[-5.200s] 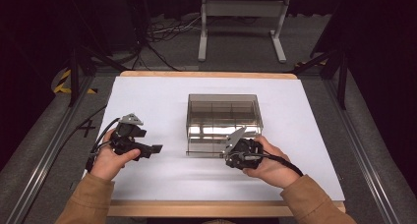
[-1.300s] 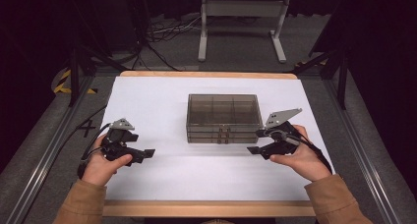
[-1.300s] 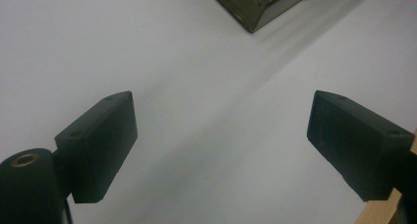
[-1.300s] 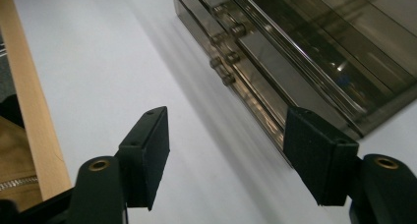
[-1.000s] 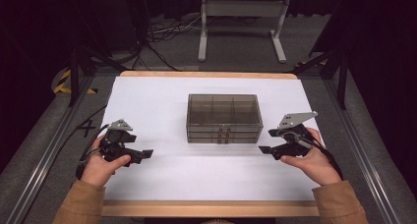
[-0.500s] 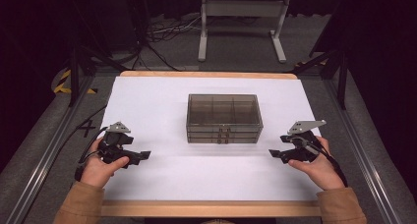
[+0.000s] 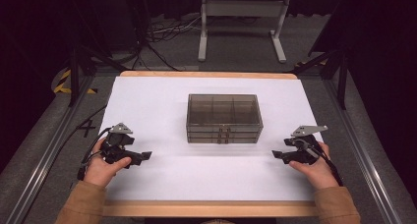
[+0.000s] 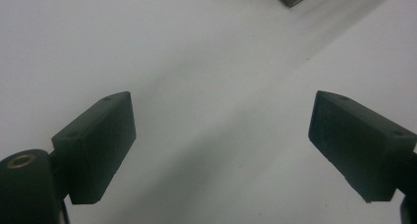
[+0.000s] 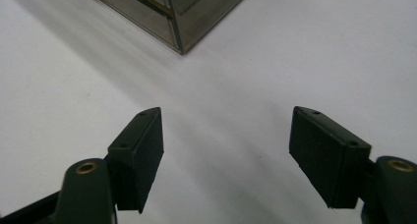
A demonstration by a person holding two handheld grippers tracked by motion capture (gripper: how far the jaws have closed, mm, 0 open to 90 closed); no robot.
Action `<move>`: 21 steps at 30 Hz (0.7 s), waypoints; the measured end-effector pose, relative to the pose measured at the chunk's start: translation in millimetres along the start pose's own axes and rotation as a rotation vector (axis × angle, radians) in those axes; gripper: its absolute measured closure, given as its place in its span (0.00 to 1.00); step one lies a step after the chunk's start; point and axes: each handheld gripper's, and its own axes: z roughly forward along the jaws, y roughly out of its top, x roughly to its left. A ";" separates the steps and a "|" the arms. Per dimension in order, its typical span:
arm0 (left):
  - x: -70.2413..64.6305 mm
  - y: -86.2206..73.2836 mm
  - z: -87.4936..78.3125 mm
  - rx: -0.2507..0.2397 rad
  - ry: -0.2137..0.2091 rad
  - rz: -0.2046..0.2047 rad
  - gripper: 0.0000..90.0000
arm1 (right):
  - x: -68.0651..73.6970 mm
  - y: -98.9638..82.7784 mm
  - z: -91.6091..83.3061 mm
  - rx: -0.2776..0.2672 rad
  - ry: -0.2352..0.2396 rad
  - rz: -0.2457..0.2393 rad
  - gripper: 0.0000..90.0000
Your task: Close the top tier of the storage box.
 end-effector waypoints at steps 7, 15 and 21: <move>-0.4 -0.5 3.9 0.009 0.011 0.010 0.12 | -0.6 -10.1 10.2 -0.023 -0.020 0.012 0.33; -0.9 -0.5 6.3 0.015 0.011 0.015 0.12 | 5.6 -13.0 18.4 0.005 -0.033 -0.019 0.30; -1.6 -0.6 7.1 0.016 0.013 0.014 0.12 | 7.2 -12.6 18.9 0.009 -0.044 -0.027 0.30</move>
